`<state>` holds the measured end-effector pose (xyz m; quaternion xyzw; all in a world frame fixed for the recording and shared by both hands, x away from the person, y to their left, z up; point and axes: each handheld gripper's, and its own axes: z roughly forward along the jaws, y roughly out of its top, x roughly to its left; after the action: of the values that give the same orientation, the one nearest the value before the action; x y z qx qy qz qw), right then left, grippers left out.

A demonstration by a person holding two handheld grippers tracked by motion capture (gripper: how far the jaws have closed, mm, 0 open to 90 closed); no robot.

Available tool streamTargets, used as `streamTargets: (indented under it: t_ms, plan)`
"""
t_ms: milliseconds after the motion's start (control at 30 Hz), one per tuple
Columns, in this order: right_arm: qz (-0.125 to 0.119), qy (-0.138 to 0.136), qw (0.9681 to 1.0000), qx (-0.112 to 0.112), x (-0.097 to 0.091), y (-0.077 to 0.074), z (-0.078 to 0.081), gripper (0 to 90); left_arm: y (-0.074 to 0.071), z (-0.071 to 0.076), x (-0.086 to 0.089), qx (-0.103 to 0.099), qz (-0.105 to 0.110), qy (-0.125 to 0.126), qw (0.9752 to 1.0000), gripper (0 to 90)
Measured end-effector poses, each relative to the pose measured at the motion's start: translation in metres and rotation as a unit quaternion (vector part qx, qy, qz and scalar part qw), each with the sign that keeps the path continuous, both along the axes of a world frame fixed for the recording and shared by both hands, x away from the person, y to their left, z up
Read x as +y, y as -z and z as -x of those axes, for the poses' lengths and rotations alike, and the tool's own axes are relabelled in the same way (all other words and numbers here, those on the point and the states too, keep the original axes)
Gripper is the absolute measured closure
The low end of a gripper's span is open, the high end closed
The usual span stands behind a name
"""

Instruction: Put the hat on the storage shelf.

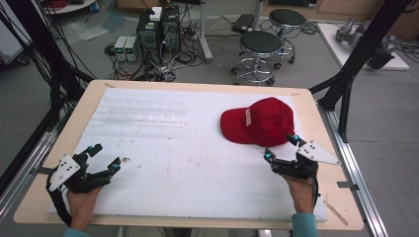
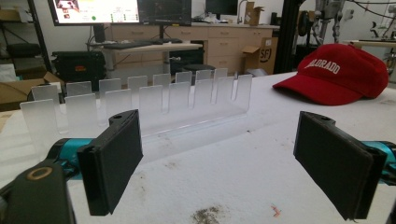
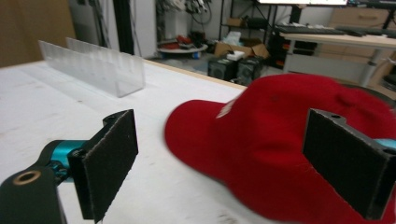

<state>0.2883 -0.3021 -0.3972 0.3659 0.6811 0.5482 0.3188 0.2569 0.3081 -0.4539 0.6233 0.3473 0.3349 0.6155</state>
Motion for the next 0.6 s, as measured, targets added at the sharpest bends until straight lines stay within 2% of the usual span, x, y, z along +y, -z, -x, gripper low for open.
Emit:
streamTargets:
  t_ms: [67, 200, 233, 267, 367, 400, 600]
  plan:
    - [-0.003, 0.005, 1.0000, 0.008, -0.005, -0.008, -0.007, 9.7, 0.000, 0.000, -0.001, -0.003, 0.000, 0.000, 1.0000, 15.7]
    - [0.022, 0.013, 0.9994, 0.024, -0.013, -0.020, -0.018, 9.7, 0.000, 0.001, -0.001, -0.004, -0.002, -0.001, 1.0000, 15.7]
    - [0.022, 0.013, 0.9994, 0.024, -0.013, -0.020, -0.018, 9.7, 0.000, 0.001, -0.001, -0.004, -0.001, -0.001, 1.0000, 15.7]
    - [0.028, 0.017, 0.9989, 0.033, -0.017, -0.024, -0.026, 9.8, 0.000, 0.001, -0.001, -0.003, 0.000, -0.002, 1.0000, 15.7]
    - [0.042, 0.022, 0.9980, 0.042, -0.020, -0.027, -0.032, 9.7, 0.000, 0.000, -0.001, -0.002, -0.001, -0.003, 1.0000, 15.8]
    - [0.048, 0.025, 0.9973, 0.050, -0.024, -0.030, -0.039, 9.7, 0.000, 0.000, -0.001, -0.002, -0.001, -0.003, 1.0000, 15.8]
    - [0.054, 0.025, 0.9944, 0.087, -0.037, -0.033, -0.066, 9.8, 0.000, 0.001, -0.002, -0.005, -0.008, -0.003, 1.0000, 15.8]
